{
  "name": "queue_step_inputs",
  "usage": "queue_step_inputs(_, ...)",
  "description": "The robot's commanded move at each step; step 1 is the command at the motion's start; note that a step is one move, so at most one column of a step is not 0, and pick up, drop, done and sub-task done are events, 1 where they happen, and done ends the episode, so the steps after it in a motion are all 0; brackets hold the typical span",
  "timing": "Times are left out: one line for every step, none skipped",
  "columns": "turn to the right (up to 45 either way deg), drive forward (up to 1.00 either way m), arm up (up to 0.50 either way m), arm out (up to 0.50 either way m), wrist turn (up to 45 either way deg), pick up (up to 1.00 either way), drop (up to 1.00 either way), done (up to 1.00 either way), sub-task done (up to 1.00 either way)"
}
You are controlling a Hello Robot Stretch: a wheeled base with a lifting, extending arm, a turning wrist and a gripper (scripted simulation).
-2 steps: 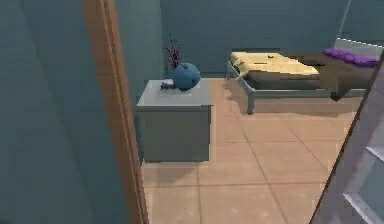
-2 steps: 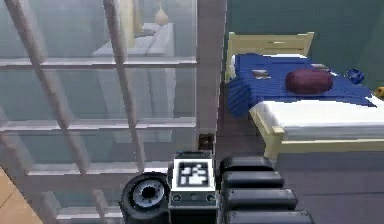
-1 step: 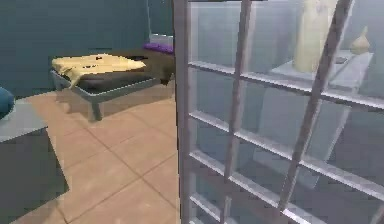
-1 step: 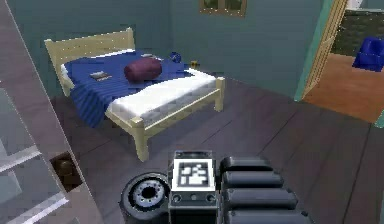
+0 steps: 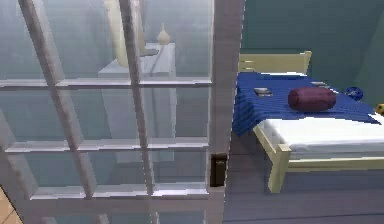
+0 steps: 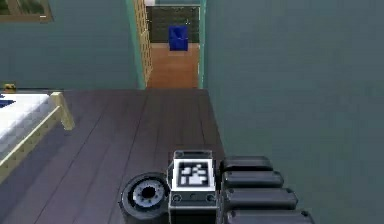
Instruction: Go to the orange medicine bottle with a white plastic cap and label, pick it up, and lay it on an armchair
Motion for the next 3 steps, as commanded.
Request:
queue_step_inputs(0.0, 0.05, 0.00, 0.00, 0.0, 0.00, 0.00, 0.00, 0.00)
queue_step_inputs(-45.0, 0.00, 0.00, 0.00, 0.0, 0.00, 0.00, 0.00, 0.00)
queue_step_inputs(-24.0, 0.00, 0.00, 0.00, 0.0, 0.00, 0.00, 0.00, 0.00)
